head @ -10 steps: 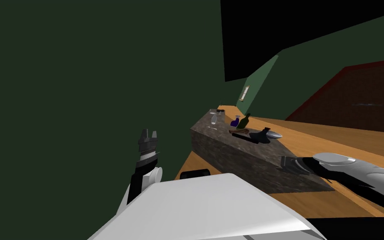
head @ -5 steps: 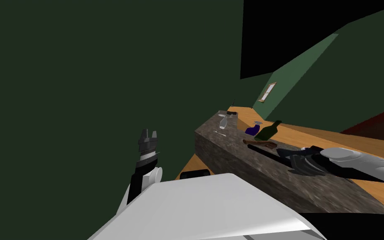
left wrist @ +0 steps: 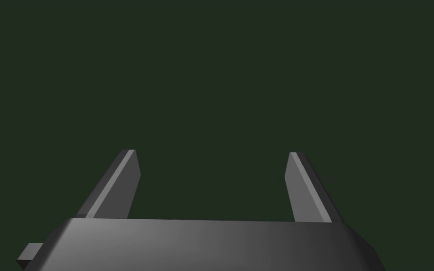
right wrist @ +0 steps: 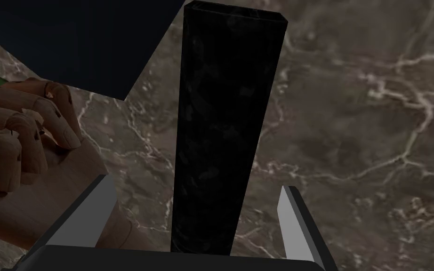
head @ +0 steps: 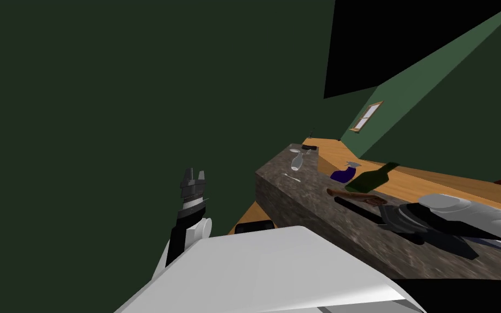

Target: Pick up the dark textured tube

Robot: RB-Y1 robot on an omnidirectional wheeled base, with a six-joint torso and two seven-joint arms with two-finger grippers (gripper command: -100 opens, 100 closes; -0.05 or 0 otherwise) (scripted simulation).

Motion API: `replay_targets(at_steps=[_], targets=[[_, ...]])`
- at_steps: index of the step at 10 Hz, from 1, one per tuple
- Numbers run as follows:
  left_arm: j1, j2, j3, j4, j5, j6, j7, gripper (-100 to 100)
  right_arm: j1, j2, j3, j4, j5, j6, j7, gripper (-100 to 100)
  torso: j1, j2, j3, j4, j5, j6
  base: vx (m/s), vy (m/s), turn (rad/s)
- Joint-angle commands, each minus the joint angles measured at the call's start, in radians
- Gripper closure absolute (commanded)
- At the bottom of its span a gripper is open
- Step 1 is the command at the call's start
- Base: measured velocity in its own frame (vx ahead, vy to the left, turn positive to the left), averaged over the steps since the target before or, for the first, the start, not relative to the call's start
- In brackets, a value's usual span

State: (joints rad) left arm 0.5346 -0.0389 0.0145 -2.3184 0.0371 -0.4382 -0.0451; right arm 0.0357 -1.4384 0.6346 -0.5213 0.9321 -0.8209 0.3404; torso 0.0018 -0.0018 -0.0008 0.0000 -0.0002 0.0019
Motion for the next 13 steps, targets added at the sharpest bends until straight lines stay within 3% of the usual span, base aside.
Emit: replay_targets(at_steps=[1,2,3,4,8,9,10,13], targets=[[0.0,0.0,0.0,0.0,0.0,0.0,0.0,0,-0.026,0.03,0.007,0.035,0.011,0.006,0.011,-100,0.0,0.0,0.0,0.0,0.0,0.0,0.004,-0.049,0.024],[0.0,0.0,0.0,0.0,0.0,0.0,0.0,0,-0.021,0.05,0.007,0.039,0.009,0.024,0.015,-100,-0.001,0.001,0.0,0.0,0.0,0.0,-0.003,-0.05,0.03],[0.0,0.0,0.0,0.0,0.0,0.0,0.0,0,-0.018,0.035,0.007,0.027,0.009,0.017,0.007,-100,-0.001,0.001,0.001,0.0,0.0,0.0,-0.001,-0.024,0.011],[0.0,0.0,0.0,0.0,0.0,0.0,0.0,0,-0.018,0.037,0.007,0.027,0.009,0.02,0.007,100,0.0,0.001,0.001,0.0,0.0,0.0,0.0,0.0,0.0],[0.0,0.0,0.0,0.0,0.0,0.0,0.0,0,-0.017,0.04,0.008,0.026,0.009,0.017,0.007,100,0.0,-0.001,0.0,0.001,0.002,-0.001,-0.001,0.002,-0.003],[0.0,0.0,0.0,0.0,0.0,0.0,0.0,0,-0.016,0.04,0.008,0.025,0.009,0.016,0.007,0,0.001,-0.001,0.0,0.001,0.003,-0.001,0.0,0.0,0.0],[0.0,0.0,0.0,0.0,0.0,0.0,0.0,0,-0.032,0.009,0.007,0.03,0.013,-0.012,0.006,100,0.001,0.0,0.0,0.001,0.003,-0.001,-0.01,0.041,-0.064],[0.0,0.0,0.0,0.0,0.0,0.0,0.0,0,-0.02,0.005,0.007,0.013,0.011,-0.002,-0.004,100,0.004,0.0,0.0,0.001,0.004,-0.002,0.001,0.029,-0.008]])
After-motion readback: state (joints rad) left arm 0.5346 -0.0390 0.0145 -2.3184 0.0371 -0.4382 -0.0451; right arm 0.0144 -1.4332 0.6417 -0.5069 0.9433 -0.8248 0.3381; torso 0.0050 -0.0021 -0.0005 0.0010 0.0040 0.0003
